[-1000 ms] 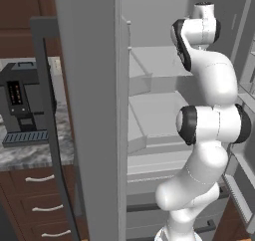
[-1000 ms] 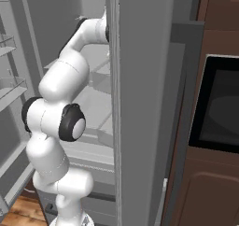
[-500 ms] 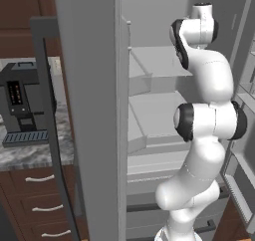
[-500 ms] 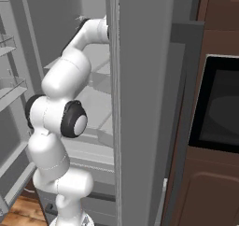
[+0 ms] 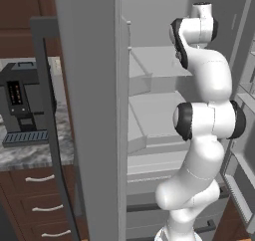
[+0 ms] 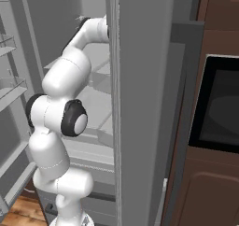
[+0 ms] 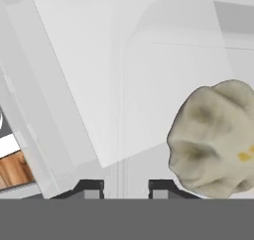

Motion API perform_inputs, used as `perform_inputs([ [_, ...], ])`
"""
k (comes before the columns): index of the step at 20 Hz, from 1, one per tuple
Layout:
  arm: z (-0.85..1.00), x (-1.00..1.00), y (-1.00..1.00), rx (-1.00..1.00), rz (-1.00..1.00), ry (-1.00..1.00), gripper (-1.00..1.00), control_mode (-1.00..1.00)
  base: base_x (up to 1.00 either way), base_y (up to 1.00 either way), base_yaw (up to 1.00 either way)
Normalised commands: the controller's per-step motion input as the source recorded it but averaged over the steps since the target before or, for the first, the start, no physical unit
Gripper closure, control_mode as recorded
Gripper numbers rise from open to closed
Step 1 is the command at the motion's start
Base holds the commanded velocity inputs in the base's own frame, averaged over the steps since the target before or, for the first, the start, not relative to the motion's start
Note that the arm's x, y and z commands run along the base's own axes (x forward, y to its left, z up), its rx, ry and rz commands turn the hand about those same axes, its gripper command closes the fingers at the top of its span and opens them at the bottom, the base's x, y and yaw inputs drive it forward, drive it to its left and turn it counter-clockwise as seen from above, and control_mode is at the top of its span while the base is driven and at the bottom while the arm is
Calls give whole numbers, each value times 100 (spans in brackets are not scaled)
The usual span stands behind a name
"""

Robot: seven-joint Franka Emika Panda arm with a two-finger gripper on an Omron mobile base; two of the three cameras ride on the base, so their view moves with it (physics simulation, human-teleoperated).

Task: Place two dumplings into each of the tupperware containers and then place the containers in the fridge.

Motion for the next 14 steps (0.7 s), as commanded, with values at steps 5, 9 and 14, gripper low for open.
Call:
perform_inputs([
  [5, 0, 0, 0, 0, 0, 0, -100, -100, 0, 0, 0],
  [9, 18, -5, 3, 0, 0, -1, -100, -100, 0, 0, 0],
  [14, 16, -31, 15, 0, 0, -5, -100, -100, 0, 0, 0],
])
